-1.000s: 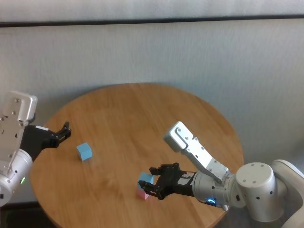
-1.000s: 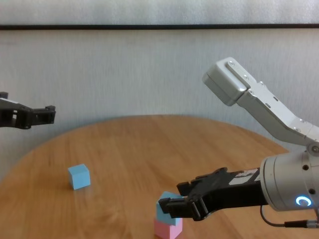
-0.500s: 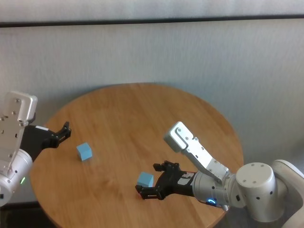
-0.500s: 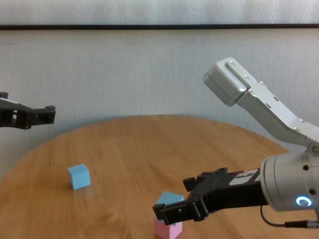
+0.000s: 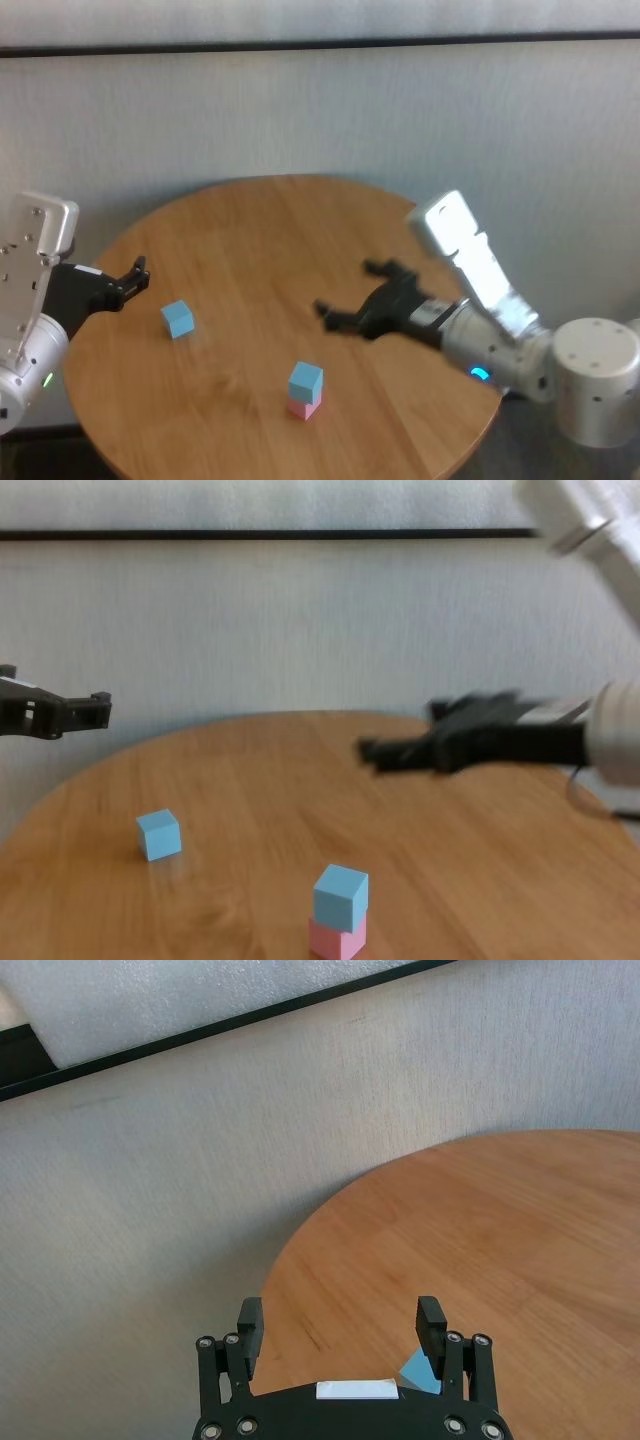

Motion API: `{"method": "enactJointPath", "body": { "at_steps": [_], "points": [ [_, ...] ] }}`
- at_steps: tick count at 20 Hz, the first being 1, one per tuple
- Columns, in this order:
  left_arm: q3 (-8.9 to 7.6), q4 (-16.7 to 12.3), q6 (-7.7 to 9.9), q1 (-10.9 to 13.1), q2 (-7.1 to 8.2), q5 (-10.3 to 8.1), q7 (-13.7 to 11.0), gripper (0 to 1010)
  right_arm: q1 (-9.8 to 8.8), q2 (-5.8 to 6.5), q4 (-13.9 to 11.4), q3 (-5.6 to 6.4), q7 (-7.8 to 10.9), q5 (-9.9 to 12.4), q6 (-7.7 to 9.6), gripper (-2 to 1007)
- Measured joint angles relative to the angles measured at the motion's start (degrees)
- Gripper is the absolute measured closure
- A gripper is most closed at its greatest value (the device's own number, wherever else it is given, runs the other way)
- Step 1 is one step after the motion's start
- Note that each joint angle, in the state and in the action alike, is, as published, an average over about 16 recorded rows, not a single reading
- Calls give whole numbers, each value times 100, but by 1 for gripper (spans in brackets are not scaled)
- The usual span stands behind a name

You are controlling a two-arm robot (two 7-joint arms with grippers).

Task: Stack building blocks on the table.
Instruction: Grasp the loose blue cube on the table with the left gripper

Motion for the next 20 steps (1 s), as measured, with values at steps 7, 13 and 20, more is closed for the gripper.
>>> {"method": "enactJointPath", "body": {
  "at_steps": [7,13,20],
  "points": [
    [0,0,0,0,0,0,0,11,-209,87,-187,575,-629,-243,-541,0],
    [0,0,0,0,0,0,0,11,-290,114,-171,838,-902,-416,-785,0],
    [8,0,8,-19,14,-5,-94,11,-303,115,-144,878,-939,-452,-818,0]
  ]
}}
